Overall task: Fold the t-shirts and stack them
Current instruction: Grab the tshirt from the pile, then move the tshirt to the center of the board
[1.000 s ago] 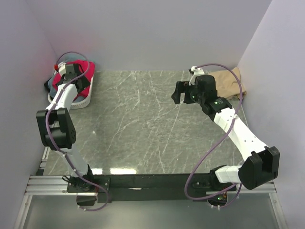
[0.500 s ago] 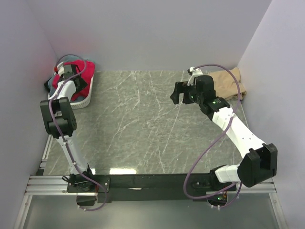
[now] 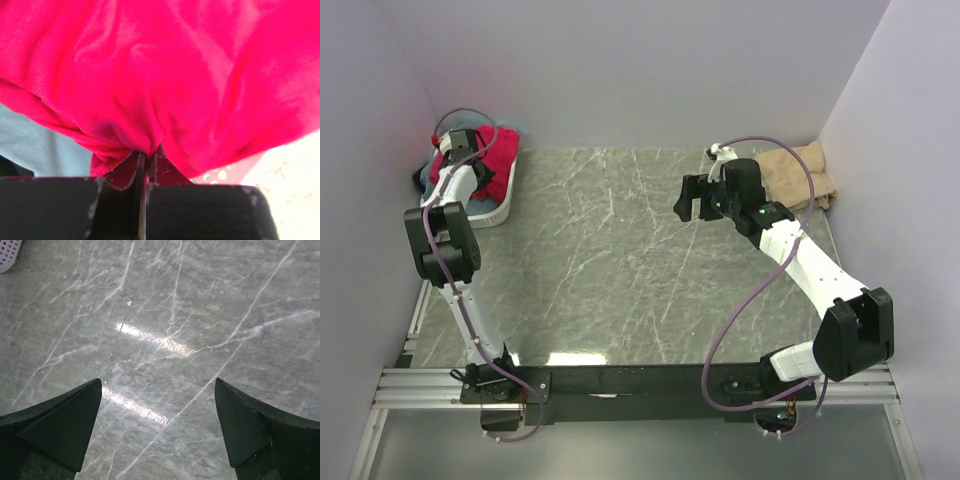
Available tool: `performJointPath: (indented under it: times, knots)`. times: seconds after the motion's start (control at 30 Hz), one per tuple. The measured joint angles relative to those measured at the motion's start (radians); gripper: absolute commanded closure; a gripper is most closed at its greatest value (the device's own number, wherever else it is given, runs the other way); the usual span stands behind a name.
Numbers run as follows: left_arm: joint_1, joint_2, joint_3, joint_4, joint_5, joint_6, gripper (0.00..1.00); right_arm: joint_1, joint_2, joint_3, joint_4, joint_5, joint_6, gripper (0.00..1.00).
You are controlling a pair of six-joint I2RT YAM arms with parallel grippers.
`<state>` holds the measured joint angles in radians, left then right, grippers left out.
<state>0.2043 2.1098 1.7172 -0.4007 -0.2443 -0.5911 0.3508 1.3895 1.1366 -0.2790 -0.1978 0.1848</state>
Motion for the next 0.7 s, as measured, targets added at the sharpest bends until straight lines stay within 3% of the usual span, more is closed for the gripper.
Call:
performJointPath:
  times: [0.27, 0.57, 0.7]
  knots:
    - [-0.076, -0.163, 0.0, -0.025, 0.09, 0.046, 0.99, 0.0, -0.003, -0.013, 0.015, -0.021, 0.005, 0.0]
    - [-0.275, -0.49, 0.094, -0.051, 0.387, 0.113, 0.99, 0.0, -0.06, -0.078, 0.033, -0.018, 0.031, 0.0]
    - [-0.393, -0.624, -0.021, -0.014, 0.525, 0.134, 0.99, 0.0, -0.127, -0.094, 0.021, 0.049, 0.038, 0.0]
